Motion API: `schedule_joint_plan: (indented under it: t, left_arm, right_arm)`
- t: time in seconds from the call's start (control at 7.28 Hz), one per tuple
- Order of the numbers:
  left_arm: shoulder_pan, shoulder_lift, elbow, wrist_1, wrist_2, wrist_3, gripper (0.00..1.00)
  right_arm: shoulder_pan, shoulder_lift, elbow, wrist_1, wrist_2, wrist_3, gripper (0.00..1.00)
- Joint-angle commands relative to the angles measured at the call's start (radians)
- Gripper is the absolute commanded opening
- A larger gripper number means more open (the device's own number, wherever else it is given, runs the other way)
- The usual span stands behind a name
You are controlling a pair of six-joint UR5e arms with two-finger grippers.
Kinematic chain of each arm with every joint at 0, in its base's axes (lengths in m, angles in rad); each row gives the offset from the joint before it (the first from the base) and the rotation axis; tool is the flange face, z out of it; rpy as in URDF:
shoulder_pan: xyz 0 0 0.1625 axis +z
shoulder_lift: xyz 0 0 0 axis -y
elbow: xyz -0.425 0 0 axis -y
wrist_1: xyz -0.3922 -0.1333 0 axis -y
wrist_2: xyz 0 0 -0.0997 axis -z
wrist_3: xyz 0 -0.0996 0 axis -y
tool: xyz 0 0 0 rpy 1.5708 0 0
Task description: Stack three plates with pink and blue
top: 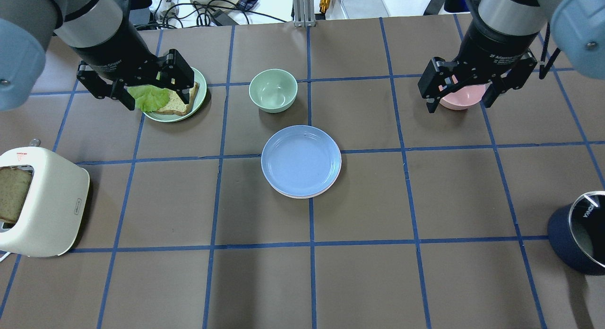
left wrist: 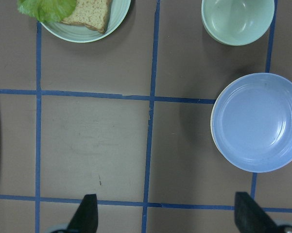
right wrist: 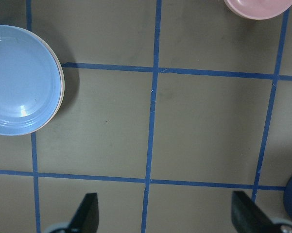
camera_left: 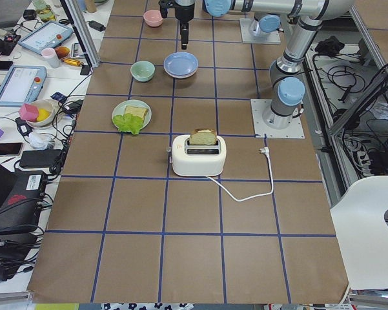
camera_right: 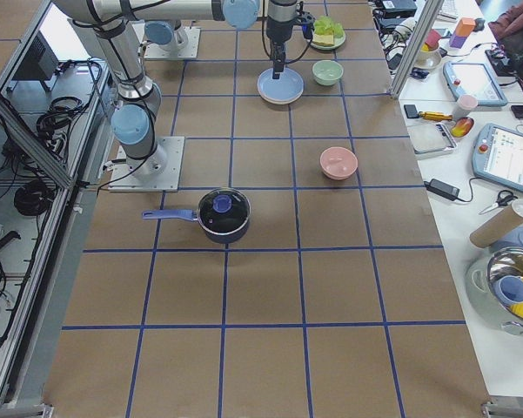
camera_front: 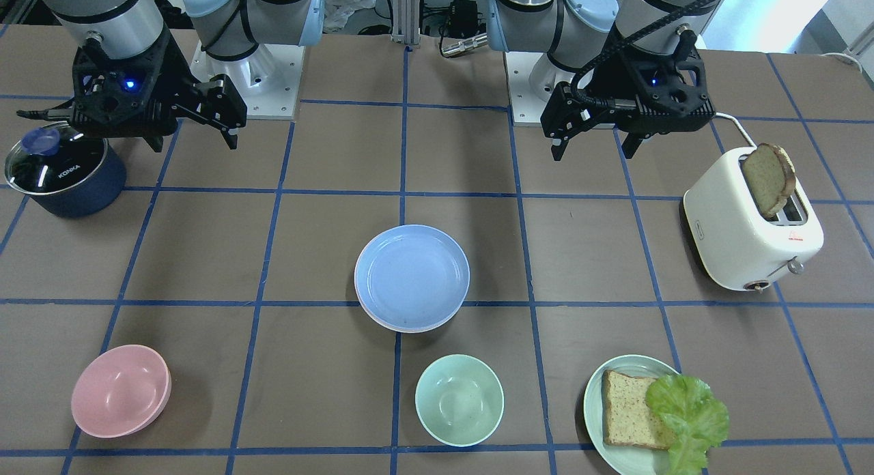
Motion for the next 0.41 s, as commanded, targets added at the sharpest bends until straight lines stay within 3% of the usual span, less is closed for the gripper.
schedule_joint_plan:
  t: [0.0,0.27]
  left_arm:
    - [0.001,-0.001,0.001,0.0,0.0,0.0,1.0]
    - [-0.001,0.001,0.002,0.0,0.0,0.0,1.0]
  right_arm:
    - [0.007,-0.001,0.0,-0.006,-0.005,0.0,0.98]
    - [0.007,-0.004,-0.003,-0.008,-0.011,0.0,0.98]
